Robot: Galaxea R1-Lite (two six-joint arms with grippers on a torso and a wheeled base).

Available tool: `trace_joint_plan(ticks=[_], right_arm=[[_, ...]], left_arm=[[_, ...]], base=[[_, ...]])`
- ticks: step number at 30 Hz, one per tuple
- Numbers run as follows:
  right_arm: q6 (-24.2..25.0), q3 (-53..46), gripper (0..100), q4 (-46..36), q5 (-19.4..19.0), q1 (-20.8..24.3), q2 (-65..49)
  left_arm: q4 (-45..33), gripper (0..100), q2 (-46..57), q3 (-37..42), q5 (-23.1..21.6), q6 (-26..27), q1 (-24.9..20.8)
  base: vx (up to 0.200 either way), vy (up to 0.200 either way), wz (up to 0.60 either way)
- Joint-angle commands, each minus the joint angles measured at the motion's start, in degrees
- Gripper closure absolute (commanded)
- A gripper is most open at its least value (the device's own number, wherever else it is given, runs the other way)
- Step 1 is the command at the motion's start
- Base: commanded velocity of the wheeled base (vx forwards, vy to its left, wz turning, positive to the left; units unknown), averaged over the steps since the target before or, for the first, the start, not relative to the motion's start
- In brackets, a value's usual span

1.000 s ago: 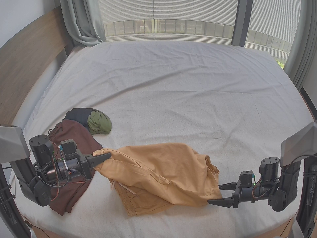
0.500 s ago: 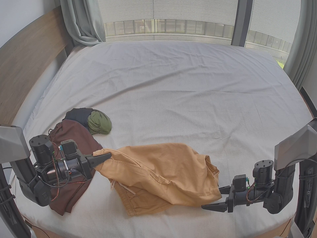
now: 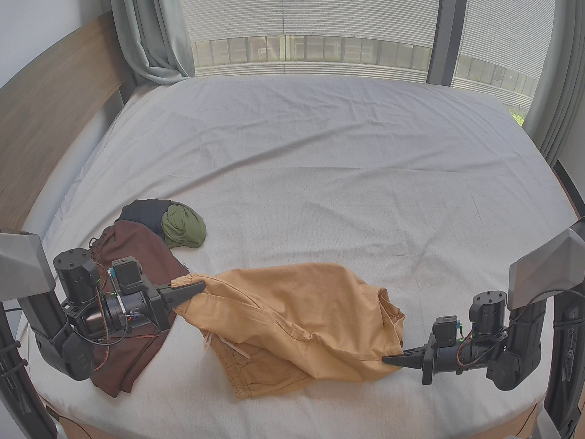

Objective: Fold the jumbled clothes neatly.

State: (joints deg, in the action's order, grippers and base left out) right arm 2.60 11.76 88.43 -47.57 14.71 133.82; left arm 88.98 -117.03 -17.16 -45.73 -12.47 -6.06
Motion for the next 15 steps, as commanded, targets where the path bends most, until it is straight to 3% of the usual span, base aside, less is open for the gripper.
trace_joint_plan(ticks=[1,9,15], right_arm=[[1.0,0.0,100,0.0,-0.4,-2.2,-4.7],[7.3,0.5,100,0.0,-2.4,-6.1,-12.5],[10.7,0.8,100,-0.1,-7.1,-10.0,-15.3]], left_arm=[[0.1,100,0.2,-0.1,0.0,0.0,0.0],[0.1,100,0.1,-0.2,0.0,0.1,0.5],[0.1,100,0.1,-0.2,0.0,0.1,0.7]], base=[[0.000,0.000,0.00],[0.000,0.000,0.00],[0.000,0.000,0.00]])
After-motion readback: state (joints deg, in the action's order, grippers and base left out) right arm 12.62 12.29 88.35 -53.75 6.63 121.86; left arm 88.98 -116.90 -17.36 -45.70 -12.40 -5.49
